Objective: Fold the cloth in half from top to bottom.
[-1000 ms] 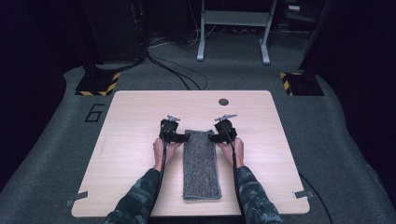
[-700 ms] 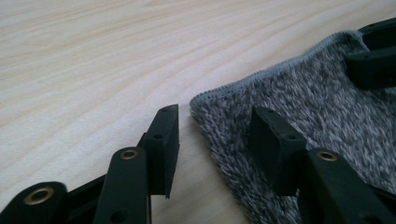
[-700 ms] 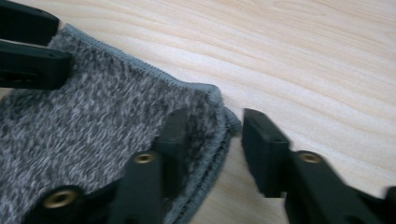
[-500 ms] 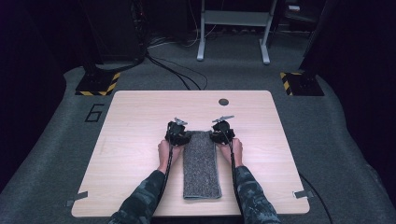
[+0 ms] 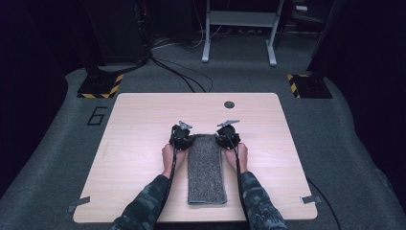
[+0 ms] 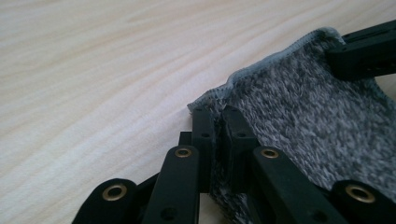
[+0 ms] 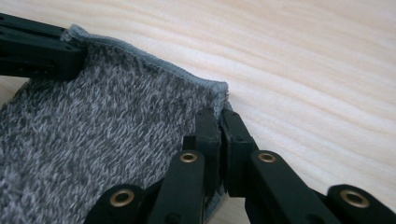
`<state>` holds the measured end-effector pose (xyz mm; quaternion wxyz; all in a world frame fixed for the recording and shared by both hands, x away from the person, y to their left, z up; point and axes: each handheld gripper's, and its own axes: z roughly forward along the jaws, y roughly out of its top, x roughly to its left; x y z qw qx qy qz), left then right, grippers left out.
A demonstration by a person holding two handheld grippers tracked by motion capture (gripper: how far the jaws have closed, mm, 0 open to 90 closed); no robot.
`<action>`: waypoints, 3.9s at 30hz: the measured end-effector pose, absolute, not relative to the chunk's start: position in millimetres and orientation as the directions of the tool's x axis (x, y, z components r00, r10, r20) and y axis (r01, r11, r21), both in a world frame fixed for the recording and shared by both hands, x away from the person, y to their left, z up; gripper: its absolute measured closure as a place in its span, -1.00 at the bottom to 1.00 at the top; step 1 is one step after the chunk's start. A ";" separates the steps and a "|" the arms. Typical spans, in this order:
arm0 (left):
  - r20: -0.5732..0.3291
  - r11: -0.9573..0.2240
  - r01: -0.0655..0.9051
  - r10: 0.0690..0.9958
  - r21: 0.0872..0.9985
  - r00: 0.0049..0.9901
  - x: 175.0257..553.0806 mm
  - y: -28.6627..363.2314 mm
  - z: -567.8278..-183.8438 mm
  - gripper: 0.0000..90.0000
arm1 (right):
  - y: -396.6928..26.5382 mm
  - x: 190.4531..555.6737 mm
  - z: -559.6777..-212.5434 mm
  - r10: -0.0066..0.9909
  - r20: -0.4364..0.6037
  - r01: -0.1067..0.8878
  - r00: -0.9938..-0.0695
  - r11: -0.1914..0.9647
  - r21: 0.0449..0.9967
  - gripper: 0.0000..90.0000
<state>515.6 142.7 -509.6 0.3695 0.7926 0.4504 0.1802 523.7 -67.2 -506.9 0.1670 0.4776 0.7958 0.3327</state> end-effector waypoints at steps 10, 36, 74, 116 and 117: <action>-0.022 -0.296 0.485 0.836 0.823 0.548 505.7 146.3 -479.7 0.88 | -76.4 510.8 -475.8 0.862 0.022 0.545 -0.507 0.301 0.782 0.94; 0.018 -0.272 0.376 0.830 0.886 0.557 504.0 154.6 -440.1 0.88 | -78.1 508.5 -431.9 0.843 -0.040 0.398 -0.536 0.294 0.869 0.93; 0.012 -0.324 0.344 0.742 0.881 0.670 420.7 153.6 -472.9 0.86 | -99.7 413.5 -470.2 0.781 -0.037 0.357 -0.624 0.327 0.875 0.91; -0.152 -0.277 0.475 0.713 0.835 0.684 387.2 175.8 -478.4 -0.26 | -133.6 353.6 -476.7 0.771 0.148 0.457 -0.620 0.202 0.866 0.33; -0.163 -0.279 0.495 0.719 0.823 0.676 391.0 174.3 -482.5 -0.28 | -131.0 356.6 -478.3 0.778 0.147 0.477 -0.611 0.214 0.852 0.25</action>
